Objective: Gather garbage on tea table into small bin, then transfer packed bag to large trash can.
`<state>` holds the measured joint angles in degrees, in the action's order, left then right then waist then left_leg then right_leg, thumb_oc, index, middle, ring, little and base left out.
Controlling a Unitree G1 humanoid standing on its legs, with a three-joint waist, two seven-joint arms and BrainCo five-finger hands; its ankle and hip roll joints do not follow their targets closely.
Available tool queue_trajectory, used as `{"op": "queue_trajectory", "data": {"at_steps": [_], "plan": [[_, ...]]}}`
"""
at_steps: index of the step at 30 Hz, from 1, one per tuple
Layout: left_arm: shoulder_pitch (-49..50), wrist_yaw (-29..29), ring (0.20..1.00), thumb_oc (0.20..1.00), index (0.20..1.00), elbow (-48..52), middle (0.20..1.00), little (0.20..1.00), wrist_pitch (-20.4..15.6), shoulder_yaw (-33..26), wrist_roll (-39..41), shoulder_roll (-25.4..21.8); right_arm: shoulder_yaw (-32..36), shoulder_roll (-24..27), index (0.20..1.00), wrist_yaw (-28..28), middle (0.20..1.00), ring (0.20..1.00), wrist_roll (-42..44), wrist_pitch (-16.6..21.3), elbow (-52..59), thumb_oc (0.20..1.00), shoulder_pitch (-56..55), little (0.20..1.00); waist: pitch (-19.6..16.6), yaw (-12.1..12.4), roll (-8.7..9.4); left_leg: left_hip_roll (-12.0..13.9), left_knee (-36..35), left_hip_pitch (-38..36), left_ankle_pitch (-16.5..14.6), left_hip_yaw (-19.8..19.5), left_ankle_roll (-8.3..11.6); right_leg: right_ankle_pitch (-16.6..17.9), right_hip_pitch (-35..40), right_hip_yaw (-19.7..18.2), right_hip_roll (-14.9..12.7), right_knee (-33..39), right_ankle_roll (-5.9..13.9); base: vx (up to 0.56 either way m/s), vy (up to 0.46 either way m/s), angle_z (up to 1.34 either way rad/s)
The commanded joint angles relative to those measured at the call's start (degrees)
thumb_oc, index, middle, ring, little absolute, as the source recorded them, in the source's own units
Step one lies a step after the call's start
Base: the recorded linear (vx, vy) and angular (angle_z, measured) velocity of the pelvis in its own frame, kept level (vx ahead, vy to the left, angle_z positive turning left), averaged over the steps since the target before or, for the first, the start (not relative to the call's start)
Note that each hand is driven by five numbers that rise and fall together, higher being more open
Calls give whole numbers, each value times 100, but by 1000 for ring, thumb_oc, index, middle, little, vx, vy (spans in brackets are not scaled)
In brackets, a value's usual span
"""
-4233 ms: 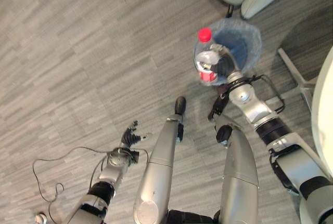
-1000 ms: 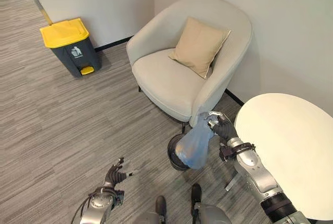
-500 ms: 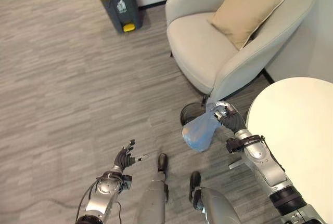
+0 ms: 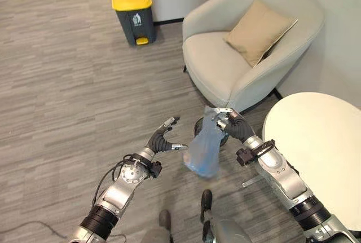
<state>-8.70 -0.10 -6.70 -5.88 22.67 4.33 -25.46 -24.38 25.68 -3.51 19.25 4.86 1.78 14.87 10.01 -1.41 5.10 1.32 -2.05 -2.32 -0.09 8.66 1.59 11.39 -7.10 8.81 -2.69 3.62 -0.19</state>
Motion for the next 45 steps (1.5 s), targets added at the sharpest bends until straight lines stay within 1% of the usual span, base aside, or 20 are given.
{"op": "queue_trajectory", "data": {"at_steps": [1,6,9,11,12,17,18,19,20,21,26,28,32,33,34,35,36,41,43,45], "plan": [[-221,116,1000,1000,1000,-81,1000,1000,-312,94,-307,31,-6,-362,200,-30,200,200,404,360,413,200,561,200,-383,-24,9,68,-13,200,-254,-149,128,-1371,456,-80,-43,-459,557,90,90,-12],[-322,130,1000,1000,1000,-412,1000,1000,-226,261,-347,195,-217,-644,200,-34,200,200,579,354,418,200,887,200,-460,-11,9,50,-154,41,-229,-110,100,-1352,551,-128,-47,-415,578,48,48,-10],[-505,195,1000,1000,1000,-693,1000,1000,-159,469,-445,328,-503,-999,200,-9,200,200,821,369,397,200,1249,200,-516,8,15,31,-221,-34,-224,-93,79,-1326,614,-159,-57,-360,591,23,26,-1],[-562,227,1000,1000,1000,-753,1000,1000,-154,503,-474,352,-570,-1066,200,-3,200,200,879,375,388,200,1349,200,-515,17,18,26,-225,-46,-223,-90,75,-1318,628,-154,-60,-349,594,26,32,-2],[-743,409,1000,1000,1000,-991,1000,1000,-117,659,-591,477,-828,-1361,200,4,200,200,1077,407,338,200,1583,200,-532,42,41,24,-233,-65,-225,-96,66,-1307,656,-163,-67,-341,597,0,0,0],[-1101,746,1000,1000,1000,-1260,1000,1000,-44,866,-641,744,-1205,-1759,200,65,200,200,1345,429,221,200,1821,200,-538,68,103,22,-236,-67,-225,-99,50,-1292,649,-169,-75,-352,601,5,7,0],[-1102,746,1000,1000,1000,-1260,1000,1000,-44,866,-641,745,-1205,-1759,200,65,200,200,1345,429,221,200,1821,200,-537,68,103,22,-236,-68,-225,-99,50,-1292,649,-169,-75,-352,601,0,0,0],[-1319,928,457,457,457,-1343,457,457,-12,958,-640,892,-1356,-1904,200,106,200,200,1430,445,171,200,1894,200,-534,80,139,20,-236,-60,-225,-106,42,-1285,639,-162,-88,-368,608,0,0,0],[-1319,928,457,457,457,-1343,457,457,-12,959,-640,892,-1356,-1903,200,106,200,200,1430,445,171,200,1894,200,-534,80,139,20,-236,-60,-225,-106,42,-1285,639,-162,-88,-369,608,0,0,0],[-1436,1031,200,200,200,-1321,200,200,-61,983,-560,970,-1420,-1941,200,129,200,200,1427,468,178,200,1928,200,-530,83,157,13,-233,-54,-219,-115,38,-1283,631,-163,-99,-382,610,0,0,0],[-1454,1130,200,200,200,-958,200,200,-225,793,-76,967,-1410,-1769,200,149,200,200,1291,447,174,200,1851,200,-572,74,154,-9,-241,-79,-225,-109,20,-1254,651,-159,-125,-362,627,0,0,0],[-1299,1139,200,200,200,-724,200,200,-270,628,179,935,-1320,-1636,200,176,200,200,1047,433,213,200,1733,200,-595,69,138,-20,-247,-105,-232,-93,15,-1244,682,-162,-133,-339,635,0,0,0],[-1016,1156,200,200,200,-402,200,200,-320,369,327,839,-1140,-1328,200,245,200,200,278,393,324,200,1540,200,-633,66,115,-21,-263,-127,-234,-99,14,-1230,712,-162,-146,-293,649,0,0,0],[-1008,1155,200,200,200,-395,200,200,-317,369,327,839,-1142,-1327,319,246,319,319,274,389,331,319,1531,319,-637,66,113,-20,-264,-128,-235,-99,14,-1229,714,-162,-145,-290,649,0,0,0],[-854,1168,200,200,200,-323,200,200,-333,228,398,815,-1025,-1188,539,294,539,539,-140,370,346,539,1427,539,-646,72,107,-22,-273,-129,-231,-102,14,-1217,734,-146,-156,-260,657,0,0,0],[-670,1178,200,200,200,-231,200,200,-332,122,514,812,-911,-1027,821,396,821,821,-577,348,390,821,1293,821,-661,68,99,-26,-284,-132,-225,-107,12,-1211,753,-121,-163,-236,668,0,0,0],[-611,1192,200,200,200,-198,200,200,-335,71,557,807,-861,-985,1000,422,1000,1000,-724,334,392,1000,1243,1000,-658,67,99,-30,-287,-129,-222,-112,10,-1207,754,-119,-162,-227,671,0,0,0],[-307,1242,200,200,200,-46,200,200,-367,-194,744,807,-639,-761,1000,660,1000,1000,-1660,315,363,1000,956,1000,-654,61,90,-26,-295,-119,-213,-122,11,-1188,785,-91,-184,-178,688,0,0,0],[-248,1263,200,200,200,-21,200,200,-370,-242,763,800,-593,-726,1000,706,1000,1000,-1794,318,392,1000,913,1000,-654,62,86,-30,-295,-122,-212,-125,9,-1189,794,-92,-183,-175,692,0,0,0],[-125,1285,200,200,200,-9,200,200,-385,-385,814,795,-452,-591,1000,832,1000,1000,-2245,340,447,1000,820,1000,-648,53,82,-34,-295,-134,-216,-127,2,-1187,805,-101,-185,-165,699,0,0,0]]}}
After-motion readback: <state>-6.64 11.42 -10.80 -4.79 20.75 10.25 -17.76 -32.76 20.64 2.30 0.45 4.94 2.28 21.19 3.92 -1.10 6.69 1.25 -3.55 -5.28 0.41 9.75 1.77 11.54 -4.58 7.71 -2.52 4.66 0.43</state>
